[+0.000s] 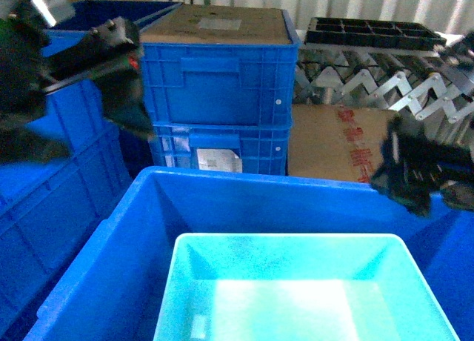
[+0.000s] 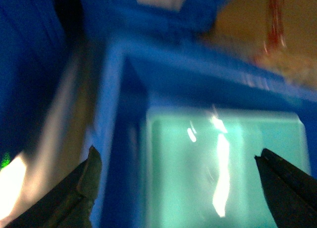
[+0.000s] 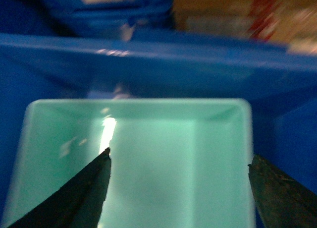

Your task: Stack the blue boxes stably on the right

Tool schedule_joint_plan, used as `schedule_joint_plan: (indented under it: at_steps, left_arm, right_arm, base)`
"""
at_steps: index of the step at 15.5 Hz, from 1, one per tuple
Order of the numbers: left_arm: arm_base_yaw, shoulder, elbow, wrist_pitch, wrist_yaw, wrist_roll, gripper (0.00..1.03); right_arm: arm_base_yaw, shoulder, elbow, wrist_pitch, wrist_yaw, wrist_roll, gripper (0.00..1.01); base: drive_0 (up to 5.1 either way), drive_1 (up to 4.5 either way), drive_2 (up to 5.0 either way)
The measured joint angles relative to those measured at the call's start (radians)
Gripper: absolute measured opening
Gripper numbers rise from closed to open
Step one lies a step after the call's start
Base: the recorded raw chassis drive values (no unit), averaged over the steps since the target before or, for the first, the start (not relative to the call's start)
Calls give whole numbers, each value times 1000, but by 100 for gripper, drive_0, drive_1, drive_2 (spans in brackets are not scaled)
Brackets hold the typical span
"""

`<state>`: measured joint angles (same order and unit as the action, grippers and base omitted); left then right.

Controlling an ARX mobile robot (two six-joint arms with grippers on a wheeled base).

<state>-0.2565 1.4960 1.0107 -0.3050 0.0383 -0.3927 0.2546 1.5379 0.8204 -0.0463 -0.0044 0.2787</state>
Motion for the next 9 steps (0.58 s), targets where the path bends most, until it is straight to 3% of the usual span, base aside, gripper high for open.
schedule_joint_plan:
  at_steps: [1, 2, 3, 4, 5, 6, 7, 9]
  left_arm:
    - [12, -65, -219, 367, -162, 119, 78]
    - [34, -142, -384, 626, -231, 222, 67]
    - [59, -200, -485, 854, -237, 295, 56]
    - [83, -252, -561, 1041, -227, 334, 44]
    - [93, -293, -620, 1124, -207, 352, 33]
    - [112, -340, -690, 1143, -185, 368, 18]
    - [130, -371, -737, 1137, -172, 374, 5]
    - [150, -439, -791, 1129, -148, 375, 1]
  right_arm:
    - [-15, -64, -225, 360, 147, -118, 70]
    - [-50, -117, -356, 620, 196, -181, 59]
    - [-82, -172, -425, 827, 204, -218, 48]
    - [-86, -239, -478, 983, 181, -242, 35]
    - [-94, -283, -516, 1030, 153, -254, 24]
    - [-116, -326, -573, 1008, 138, -263, 9]
    - [-134, -357, -615, 991, 132, -273, 1]
    - [-158, -446, -658, 962, 108, -272, 2]
  base:
    - [0, 0, 0]
    - [0, 0, 0]
    - [0, 0, 0]
    - [0, 0, 0]
    - [0, 0, 0]
    - [0, 0, 0]
    - [0, 0, 0]
    - [0, 0, 0]
